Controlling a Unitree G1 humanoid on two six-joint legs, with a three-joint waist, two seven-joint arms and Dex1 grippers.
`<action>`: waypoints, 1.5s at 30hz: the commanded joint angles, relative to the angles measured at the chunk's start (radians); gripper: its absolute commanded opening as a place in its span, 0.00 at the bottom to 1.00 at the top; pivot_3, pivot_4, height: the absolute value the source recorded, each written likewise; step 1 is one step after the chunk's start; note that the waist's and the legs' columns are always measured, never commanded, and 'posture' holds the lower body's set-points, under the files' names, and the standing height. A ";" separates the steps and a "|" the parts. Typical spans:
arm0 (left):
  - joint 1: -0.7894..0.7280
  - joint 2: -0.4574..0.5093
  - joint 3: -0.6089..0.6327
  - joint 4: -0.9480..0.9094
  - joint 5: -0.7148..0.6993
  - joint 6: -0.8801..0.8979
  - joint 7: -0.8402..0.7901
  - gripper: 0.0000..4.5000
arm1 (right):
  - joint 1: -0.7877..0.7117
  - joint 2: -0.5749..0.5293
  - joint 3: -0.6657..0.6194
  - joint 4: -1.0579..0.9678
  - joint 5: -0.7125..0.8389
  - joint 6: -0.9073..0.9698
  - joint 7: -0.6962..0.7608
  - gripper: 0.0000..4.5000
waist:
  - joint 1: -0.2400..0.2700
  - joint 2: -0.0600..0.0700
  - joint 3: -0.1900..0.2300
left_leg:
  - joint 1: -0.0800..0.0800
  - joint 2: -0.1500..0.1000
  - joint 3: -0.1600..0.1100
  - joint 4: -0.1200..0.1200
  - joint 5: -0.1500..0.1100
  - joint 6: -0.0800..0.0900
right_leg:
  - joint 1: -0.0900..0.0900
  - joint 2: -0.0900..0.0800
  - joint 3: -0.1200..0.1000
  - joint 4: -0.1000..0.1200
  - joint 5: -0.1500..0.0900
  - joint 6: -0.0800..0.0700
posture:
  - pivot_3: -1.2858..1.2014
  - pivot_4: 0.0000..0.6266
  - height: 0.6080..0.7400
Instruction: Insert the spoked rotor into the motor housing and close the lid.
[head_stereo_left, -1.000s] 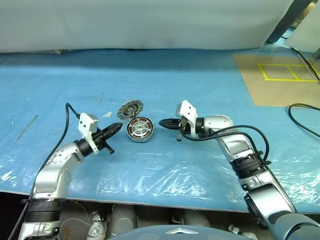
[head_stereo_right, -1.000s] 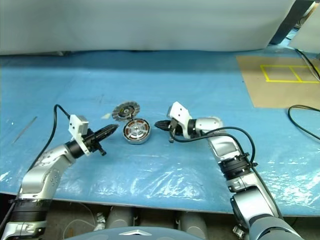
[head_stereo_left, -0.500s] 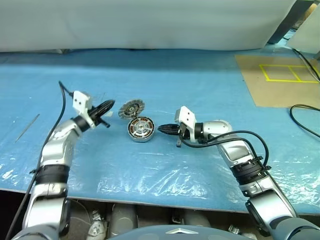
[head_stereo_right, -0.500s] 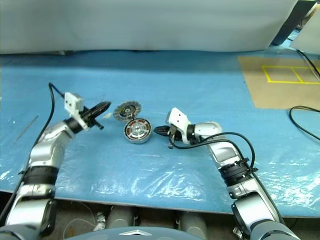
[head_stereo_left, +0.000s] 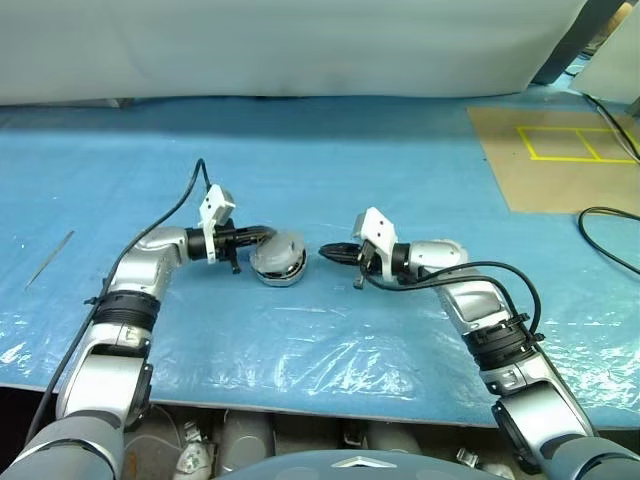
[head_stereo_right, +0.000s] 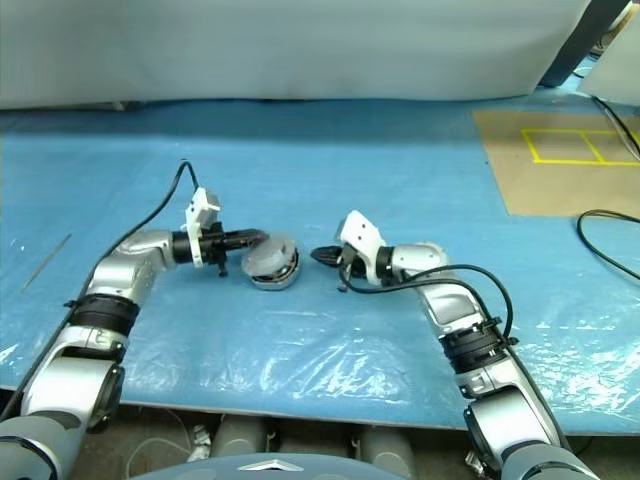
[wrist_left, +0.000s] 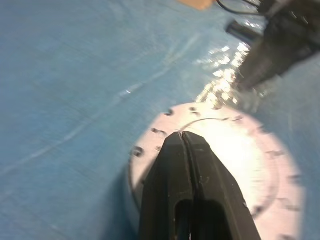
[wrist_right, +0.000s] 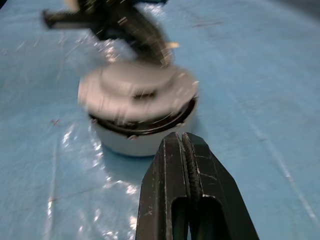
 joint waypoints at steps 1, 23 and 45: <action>0.058 0.014 -0.056 -0.083 0.052 -0.012 -0.004 0.01 | -0.053 0.027 -0.046 -0.007 0.034 -0.003 -0.034 0.00 | 0.000 0.001 0.000 | 0.001 0.000 0.000 0.000 0.000 0.000 | 0.000 0.000 0.000 0.000 0.000 0.000 | 0.52 0.24 1.00; 0.672 -0.027 0.257 -0.684 -0.131 -0.097 0.344 0.00 | -0.244 0.268 0.163 0.324 -0.093 -0.057 -0.002 0.97 | -0.025 0.000 0.000 | -0.001 0.001 0.001 -0.003 0.000 0.000 | -0.001 0.001 0.000 -0.003 -0.002 -0.004 | 0.52 0.24 1.00; 0.809 -0.056 0.278 -0.786 -0.126 -0.184 0.483 0.00 | -0.240 0.266 0.199 0.434 -0.191 -0.194 0.050 0.99 | -0.028 0.000 0.000 | 0.002 0.002 0.002 -0.001 0.000 0.000 | 0.001 0.001 0.001 -0.003 -0.003 -0.005 | 0.52 0.24 1.00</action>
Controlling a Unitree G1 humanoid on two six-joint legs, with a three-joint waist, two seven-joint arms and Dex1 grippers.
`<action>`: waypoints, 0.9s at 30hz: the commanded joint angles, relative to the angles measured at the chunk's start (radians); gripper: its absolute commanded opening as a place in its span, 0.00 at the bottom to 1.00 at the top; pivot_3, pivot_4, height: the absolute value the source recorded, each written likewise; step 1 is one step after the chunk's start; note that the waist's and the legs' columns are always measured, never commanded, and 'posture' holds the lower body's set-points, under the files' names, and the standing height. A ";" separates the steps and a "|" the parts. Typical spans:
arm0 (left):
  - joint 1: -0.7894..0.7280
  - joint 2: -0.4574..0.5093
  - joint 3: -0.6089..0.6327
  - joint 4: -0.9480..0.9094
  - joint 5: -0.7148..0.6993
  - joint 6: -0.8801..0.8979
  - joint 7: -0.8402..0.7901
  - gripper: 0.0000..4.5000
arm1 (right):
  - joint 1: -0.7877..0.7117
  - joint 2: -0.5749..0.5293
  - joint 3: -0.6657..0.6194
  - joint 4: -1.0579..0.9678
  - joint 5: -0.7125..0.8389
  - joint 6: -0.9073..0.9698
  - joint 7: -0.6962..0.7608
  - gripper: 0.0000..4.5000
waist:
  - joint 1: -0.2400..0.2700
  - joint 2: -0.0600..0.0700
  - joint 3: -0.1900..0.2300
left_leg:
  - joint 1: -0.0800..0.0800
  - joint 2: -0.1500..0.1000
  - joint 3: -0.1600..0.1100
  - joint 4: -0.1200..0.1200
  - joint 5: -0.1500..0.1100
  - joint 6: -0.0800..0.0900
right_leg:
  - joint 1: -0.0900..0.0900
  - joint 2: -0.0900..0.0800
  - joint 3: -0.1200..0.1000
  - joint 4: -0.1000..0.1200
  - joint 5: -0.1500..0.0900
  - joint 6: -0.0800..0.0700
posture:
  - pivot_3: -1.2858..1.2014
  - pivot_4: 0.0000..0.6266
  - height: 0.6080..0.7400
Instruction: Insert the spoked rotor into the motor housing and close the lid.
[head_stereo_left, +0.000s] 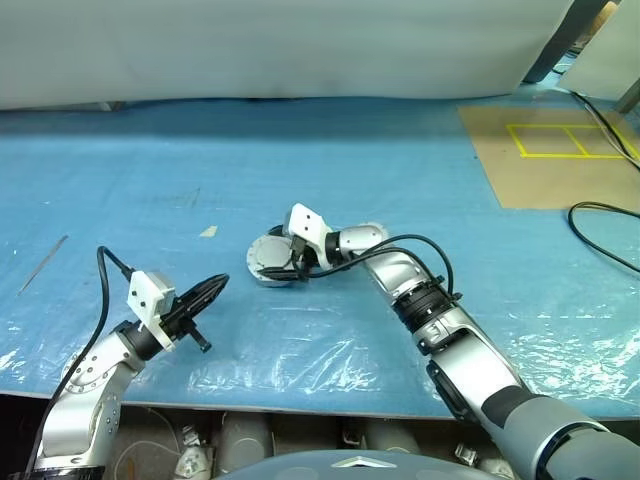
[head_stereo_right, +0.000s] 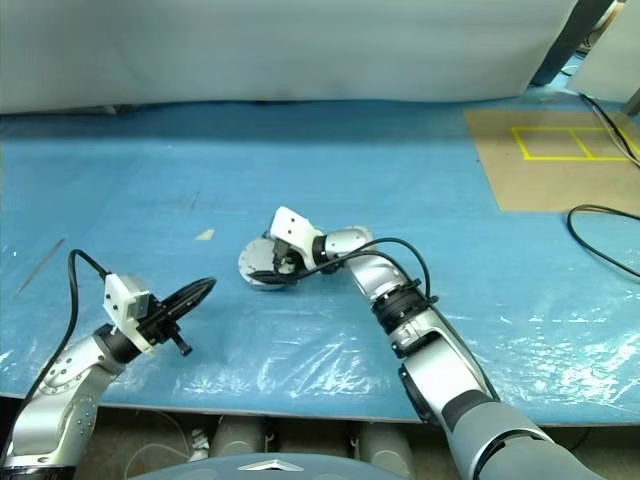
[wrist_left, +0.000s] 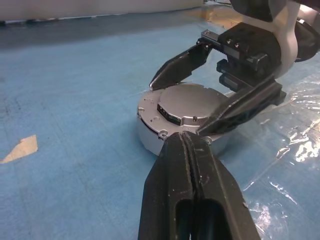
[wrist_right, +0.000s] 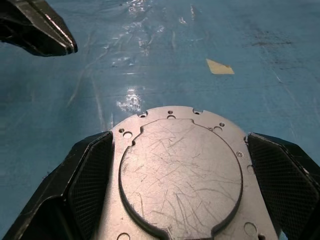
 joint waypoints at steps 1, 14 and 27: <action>0.020 0.000 0.007 -0.065 -0.004 0.004 0.030 0.00 | 0.009 0.000 0.008 0.005 -0.022 -0.019 -0.006 0.91 | 0.000 0.000 0.000 | 0.000 0.000 0.000 0.000 0.000 0.000 | 0.000 0.000 0.000 0.000 0.000 0.000 | 0.52 0.24 1.00; 0.081 -0.015 0.006 -0.081 0.010 -0.049 0.058 0.00 | 0.013 0.019 -0.006 0.003 -0.009 -0.011 -0.007 0.66 | -0.001 0.000 0.000 | 0.001 0.000 0.000 0.000 0.000 0.000 | 0.000 0.000 0.000 0.001 0.000 0.000 | 0.52 0.24 1.00; 0.118 -0.037 -0.026 -0.080 0.014 -0.074 0.058 0.00 | 0.013 -0.011 0.021 0.020 -0.036 0.008 0.051 0.66 | 0.000 0.000 0.000 | 0.001 0.000 0.000 0.002 0.000 0.000 | 0.001 0.000 0.000 0.002 0.000 0.000 | 0.52 0.24 1.00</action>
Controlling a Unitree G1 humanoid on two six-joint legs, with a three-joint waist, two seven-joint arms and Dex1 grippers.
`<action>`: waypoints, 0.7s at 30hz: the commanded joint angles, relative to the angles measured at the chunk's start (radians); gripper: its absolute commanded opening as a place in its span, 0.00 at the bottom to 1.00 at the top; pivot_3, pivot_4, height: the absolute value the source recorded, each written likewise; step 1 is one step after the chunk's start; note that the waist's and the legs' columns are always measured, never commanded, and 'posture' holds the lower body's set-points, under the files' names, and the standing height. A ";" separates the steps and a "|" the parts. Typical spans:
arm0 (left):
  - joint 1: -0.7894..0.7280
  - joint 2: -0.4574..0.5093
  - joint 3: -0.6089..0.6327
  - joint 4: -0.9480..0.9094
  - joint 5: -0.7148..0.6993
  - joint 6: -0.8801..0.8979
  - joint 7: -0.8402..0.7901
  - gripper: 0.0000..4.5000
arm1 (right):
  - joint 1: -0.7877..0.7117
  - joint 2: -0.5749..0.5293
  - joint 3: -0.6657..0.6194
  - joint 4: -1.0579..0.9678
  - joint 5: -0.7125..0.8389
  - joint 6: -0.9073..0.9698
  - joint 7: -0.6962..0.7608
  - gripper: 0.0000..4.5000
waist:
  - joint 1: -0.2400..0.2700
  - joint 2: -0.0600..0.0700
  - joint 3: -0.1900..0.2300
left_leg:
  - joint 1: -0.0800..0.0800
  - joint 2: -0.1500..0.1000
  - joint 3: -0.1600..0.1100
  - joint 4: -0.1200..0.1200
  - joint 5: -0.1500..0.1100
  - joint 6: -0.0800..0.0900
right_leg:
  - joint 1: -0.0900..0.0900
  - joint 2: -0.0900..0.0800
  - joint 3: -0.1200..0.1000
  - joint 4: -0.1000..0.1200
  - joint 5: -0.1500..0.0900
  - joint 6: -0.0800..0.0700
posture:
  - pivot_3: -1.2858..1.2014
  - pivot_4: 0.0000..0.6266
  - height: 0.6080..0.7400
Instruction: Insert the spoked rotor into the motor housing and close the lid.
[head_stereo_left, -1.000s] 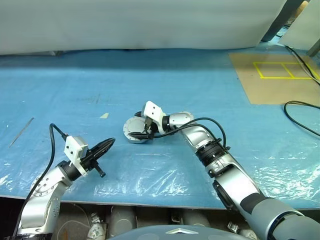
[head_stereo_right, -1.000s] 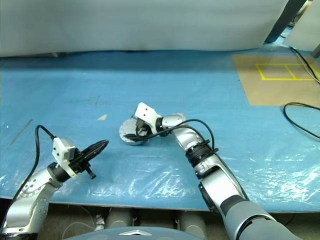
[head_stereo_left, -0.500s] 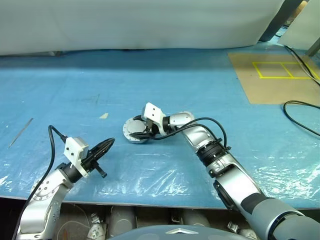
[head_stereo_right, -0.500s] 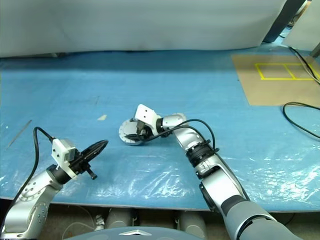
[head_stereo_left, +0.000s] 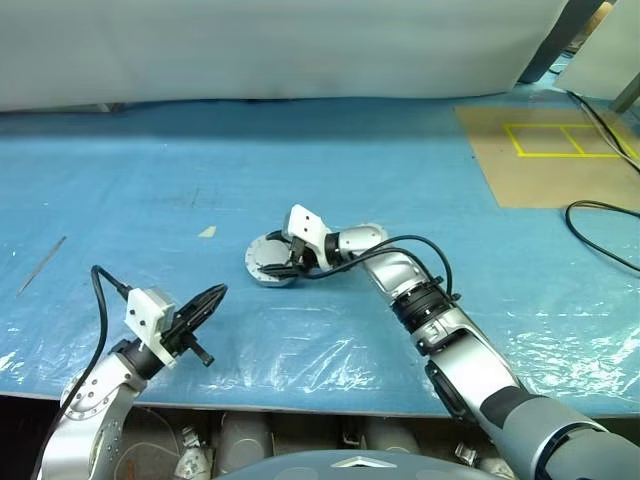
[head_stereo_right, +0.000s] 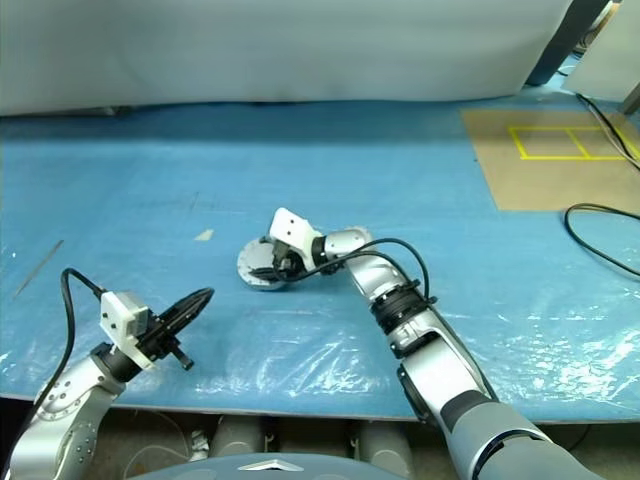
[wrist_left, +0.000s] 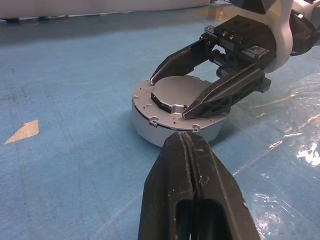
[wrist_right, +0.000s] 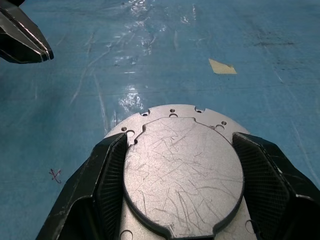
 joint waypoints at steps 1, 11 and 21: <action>0.009 -0.001 -0.003 -0.032 -0.003 -0.015 0.000 0.00 | 0.015 -0.019 0.025 0.009 -0.017 0.016 0.039 0.66 | 0.000 0.000 0.000 | 0.000 0.000 0.000 0.000 0.000 0.000 | 0.000 0.000 0.000 0.000 0.000 0.000 | 0.52 0.24 1.00; -0.024 0.009 -0.019 -0.035 -0.004 0.010 0.008 0.00 | -0.017 -0.043 0.030 0.148 -0.064 -0.059 0.023 0.66 | 0.002 0.001 -0.001 | 0.004 0.000 0.000 0.000 -0.002 0.003 | 0.004 0.000 0.000 0.000 0.000 0.000 | 0.52 0.24 1.00; -0.041 0.010 -0.028 -0.037 0.000 0.024 0.014 0.00 | -0.116 -0.007 -0.007 0.317 -0.049 -0.113 0.019 0.66 | 0.005 0.002 -0.001 | 0.016 0.000 0.001 0.000 -0.002 0.004 | 0.014 -0.002 0.001 0.002 0.000 0.000 | 0.52 0.24 1.00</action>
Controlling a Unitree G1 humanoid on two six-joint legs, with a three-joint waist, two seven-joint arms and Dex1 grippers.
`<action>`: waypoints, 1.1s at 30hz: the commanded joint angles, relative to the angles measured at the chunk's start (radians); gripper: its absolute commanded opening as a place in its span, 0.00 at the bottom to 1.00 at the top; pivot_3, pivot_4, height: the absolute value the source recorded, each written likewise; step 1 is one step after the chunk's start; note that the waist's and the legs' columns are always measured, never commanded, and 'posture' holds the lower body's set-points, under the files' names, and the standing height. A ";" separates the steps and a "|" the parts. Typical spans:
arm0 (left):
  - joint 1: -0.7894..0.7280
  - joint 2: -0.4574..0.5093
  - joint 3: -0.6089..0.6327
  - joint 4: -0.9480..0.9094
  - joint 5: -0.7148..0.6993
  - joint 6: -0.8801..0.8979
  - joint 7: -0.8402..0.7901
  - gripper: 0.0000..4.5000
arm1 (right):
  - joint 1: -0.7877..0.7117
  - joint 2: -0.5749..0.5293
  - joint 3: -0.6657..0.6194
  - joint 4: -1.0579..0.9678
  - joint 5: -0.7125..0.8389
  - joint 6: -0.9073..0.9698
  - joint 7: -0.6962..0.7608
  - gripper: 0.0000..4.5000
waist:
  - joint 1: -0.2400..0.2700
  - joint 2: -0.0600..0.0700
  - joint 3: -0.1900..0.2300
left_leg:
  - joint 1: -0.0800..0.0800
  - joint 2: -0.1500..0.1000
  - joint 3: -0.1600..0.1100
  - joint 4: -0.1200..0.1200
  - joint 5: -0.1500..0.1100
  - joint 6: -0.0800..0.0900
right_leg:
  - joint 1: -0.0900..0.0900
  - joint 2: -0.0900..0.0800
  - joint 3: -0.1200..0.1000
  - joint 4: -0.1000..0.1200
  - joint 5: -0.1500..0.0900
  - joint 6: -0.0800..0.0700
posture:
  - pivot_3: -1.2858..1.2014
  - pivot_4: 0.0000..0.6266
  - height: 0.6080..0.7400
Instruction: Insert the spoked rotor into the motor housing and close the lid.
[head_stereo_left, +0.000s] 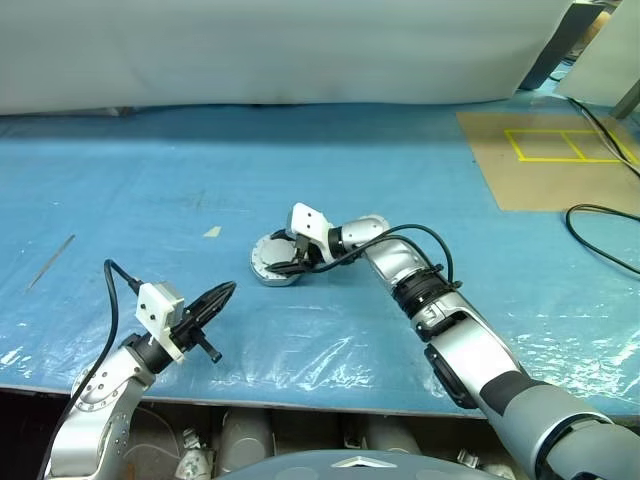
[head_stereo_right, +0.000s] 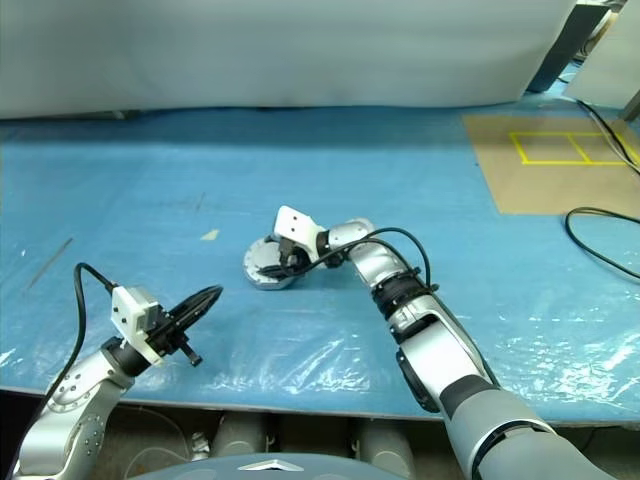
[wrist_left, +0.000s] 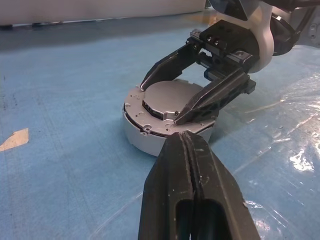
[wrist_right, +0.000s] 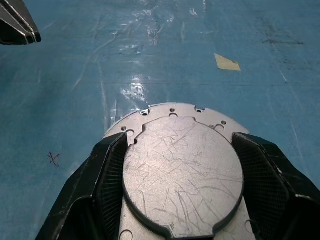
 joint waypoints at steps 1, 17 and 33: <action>-0.004 0.006 0.001 -0.034 -0.001 -0.006 0.004 0.00 | 0.001 0.006 -0.009 0.084 -0.029 0.012 -0.024 0.66 | 0.000 0.000 0.000 | 0.000 0.000 0.000 0.000 0.000 0.000 | 0.000 0.000 0.000 0.000 0.000 0.000 | 0.52 0.24 1.00; -0.017 0.000 -0.010 0.018 0.016 -0.037 -0.018 0.00 | 0.053 0.055 0.008 0.065 -0.063 0.002 -0.022 0.66 | -0.010 0.000 -0.001 | 0.000 0.001 0.001 -0.003 0.000 0.000 | -0.003 0.002 0.001 0.000 -0.001 -0.002 | 0.52 0.24 1.00; -0.037 0.007 -0.018 0.003 0.016 -0.015 -0.009 0.00 | 0.042 0.037 0.068 0.143 -0.163 -0.055 -0.118 0.66 | -0.011 0.005 -0.005 | 0.005 0.000 0.001 -0.006 0.000 0.000 | -0.001 0.002 0.003 0.000 -0.004 0.003 | 0.52 0.24 1.00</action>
